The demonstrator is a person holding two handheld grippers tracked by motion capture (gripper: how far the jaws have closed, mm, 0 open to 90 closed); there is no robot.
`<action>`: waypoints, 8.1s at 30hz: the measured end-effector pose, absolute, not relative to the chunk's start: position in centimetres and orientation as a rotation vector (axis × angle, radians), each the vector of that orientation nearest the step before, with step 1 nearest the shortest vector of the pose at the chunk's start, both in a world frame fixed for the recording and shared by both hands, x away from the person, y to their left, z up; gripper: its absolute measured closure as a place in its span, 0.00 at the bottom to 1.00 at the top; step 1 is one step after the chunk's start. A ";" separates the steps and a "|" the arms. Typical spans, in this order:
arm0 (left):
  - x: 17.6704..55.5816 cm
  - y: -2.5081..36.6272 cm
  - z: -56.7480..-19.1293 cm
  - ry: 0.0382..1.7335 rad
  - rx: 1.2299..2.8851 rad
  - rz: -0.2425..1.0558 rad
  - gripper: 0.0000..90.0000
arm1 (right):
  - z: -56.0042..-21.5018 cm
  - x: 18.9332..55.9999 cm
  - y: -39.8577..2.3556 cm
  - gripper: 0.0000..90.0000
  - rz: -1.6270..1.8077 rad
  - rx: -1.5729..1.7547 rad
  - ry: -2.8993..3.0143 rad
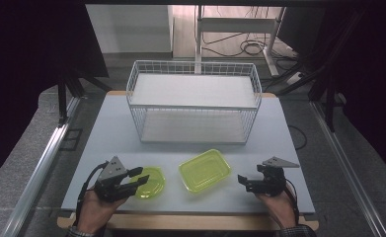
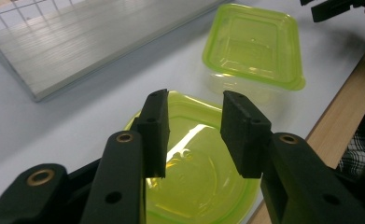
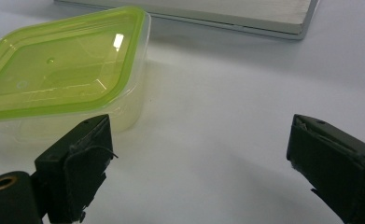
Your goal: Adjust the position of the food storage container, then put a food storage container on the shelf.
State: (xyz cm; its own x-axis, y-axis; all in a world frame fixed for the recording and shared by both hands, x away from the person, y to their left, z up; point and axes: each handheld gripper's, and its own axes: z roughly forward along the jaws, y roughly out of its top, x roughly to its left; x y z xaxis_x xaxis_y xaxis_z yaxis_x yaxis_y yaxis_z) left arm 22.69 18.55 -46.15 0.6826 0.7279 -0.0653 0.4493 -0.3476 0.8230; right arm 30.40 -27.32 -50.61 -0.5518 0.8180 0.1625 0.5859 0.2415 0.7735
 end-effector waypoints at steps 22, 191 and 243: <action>22.0 13.4 -48.3 0.792 2.174 0.302 1.00 | -50.9 30.4 -27.2 0.10 1.162 1.291 2.283; 25.0 15.5 -52.7 0.943 2.199 0.385 0.16 | -51.0 36.6 -20.1 0.79 1.432 1.633 2.665; 25.0 15.7 -52.6 0.934 2.173 0.386 0.08 | -42.6 38.2 -23.1 0.89 1.808 1.738 2.427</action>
